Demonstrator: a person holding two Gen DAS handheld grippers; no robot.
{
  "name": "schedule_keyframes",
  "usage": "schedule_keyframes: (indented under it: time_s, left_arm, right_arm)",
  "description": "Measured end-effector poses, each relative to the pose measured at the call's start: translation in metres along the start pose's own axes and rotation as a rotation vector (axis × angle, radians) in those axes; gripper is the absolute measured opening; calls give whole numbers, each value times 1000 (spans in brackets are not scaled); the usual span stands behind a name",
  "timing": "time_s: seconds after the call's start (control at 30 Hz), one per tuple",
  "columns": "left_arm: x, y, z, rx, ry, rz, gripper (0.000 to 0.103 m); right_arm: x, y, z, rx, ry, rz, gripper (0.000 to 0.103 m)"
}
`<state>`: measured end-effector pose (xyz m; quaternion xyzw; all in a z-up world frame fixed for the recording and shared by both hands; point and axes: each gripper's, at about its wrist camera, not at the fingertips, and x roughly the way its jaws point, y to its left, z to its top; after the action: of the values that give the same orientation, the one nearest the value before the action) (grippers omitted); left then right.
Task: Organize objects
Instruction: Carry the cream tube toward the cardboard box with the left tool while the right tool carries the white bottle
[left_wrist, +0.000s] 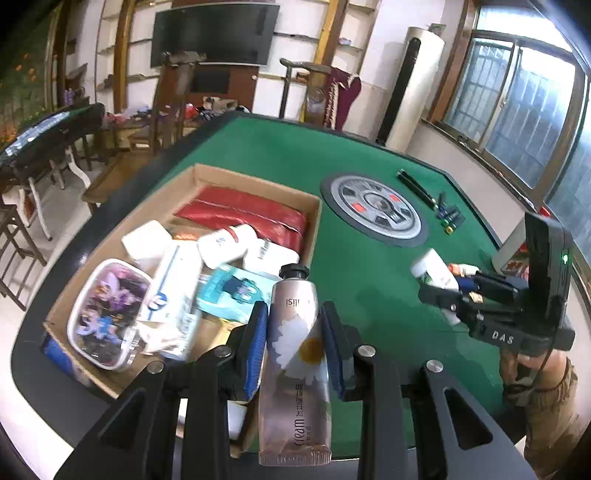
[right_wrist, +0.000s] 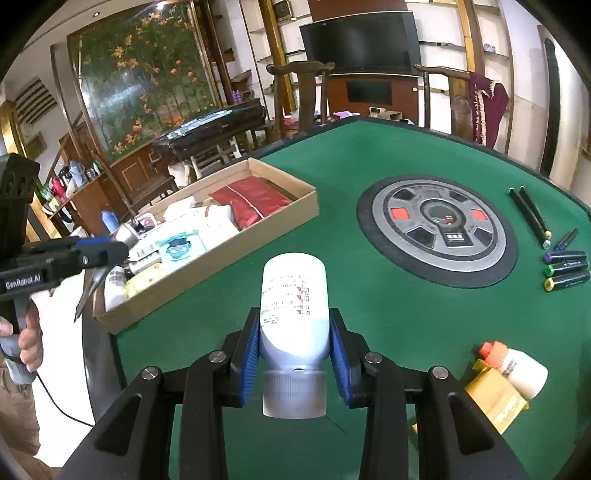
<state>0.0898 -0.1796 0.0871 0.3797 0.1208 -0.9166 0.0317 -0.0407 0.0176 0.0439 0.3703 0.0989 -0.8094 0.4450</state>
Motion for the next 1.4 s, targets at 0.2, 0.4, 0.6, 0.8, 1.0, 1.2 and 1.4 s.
schedule_keyframes:
  time_s: [0.2, 0.4, 0.6, 0.8, 1.0, 1.2, 1.4]
  left_arm:
    - [-10, 7, 3, 4, -18, 39, 28]
    - [-15, 22, 9, -7, -37, 78, 28]
    - [-13, 34, 17, 7, -37, 134, 28]
    - [-1, 48, 32, 17, -22, 176, 29]
    - [0, 60, 38, 10, -32, 194, 28]
    - [-3, 79, 47, 2, -25, 212, 28]
    - [-10, 91, 53, -4, -33, 237, 29]
  right_arm:
    - [1, 9, 0, 0, -5, 16, 37]
    - [3, 10, 0, -6, -10, 17, 37]
    - [4, 8, -1, -10, -1, 9, 37]
    - [8, 7, -3, -14, 5, 13, 37]
    - [11, 12, -6, -27, 16, 8, 37]
    - [14, 19, -6, -36, 23, 16, 37]
    - [15, 24, -6, -35, 17, 27, 37]
